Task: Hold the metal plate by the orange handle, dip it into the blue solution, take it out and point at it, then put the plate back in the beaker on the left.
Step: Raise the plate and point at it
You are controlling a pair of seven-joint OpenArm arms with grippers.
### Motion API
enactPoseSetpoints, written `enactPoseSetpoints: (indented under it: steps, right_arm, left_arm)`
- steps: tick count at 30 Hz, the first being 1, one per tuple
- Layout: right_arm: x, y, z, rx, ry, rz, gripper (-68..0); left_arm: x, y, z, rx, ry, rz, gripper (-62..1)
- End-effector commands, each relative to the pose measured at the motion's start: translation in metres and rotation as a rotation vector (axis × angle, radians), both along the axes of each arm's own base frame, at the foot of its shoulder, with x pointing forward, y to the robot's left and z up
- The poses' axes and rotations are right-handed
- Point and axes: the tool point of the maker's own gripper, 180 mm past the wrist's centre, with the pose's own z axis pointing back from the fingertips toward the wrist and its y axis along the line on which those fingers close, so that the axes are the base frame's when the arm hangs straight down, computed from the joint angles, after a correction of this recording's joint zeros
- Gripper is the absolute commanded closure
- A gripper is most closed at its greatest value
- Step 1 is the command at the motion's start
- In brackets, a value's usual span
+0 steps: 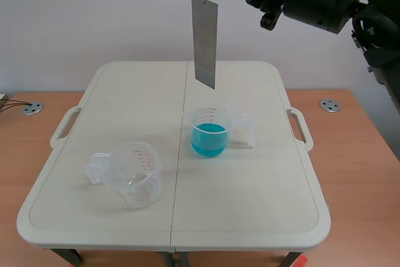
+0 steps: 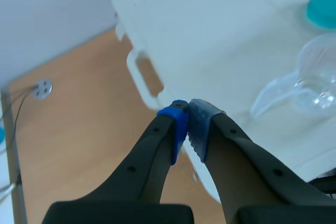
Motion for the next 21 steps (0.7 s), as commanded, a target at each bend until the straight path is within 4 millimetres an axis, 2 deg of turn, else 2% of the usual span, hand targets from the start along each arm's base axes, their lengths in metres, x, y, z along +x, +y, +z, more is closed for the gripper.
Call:
enactPoseSetpoints:
  steps: [1, 21]
  right_arm:
    - [-0.001, -0.001, 0.022, 0.026, -0.056, 0.009, -1.5]
    - [-0.001, -0.001, 0.022, 0.023, -0.054, 0.01, -1.5]
  left_arm:
    - [0.002, -0.016, 0.001, -0.029, -0.002, -0.049, -1.6]
    - [0.045, -0.139, -0.032, -0.076, 0.01, -0.301, -1.6]
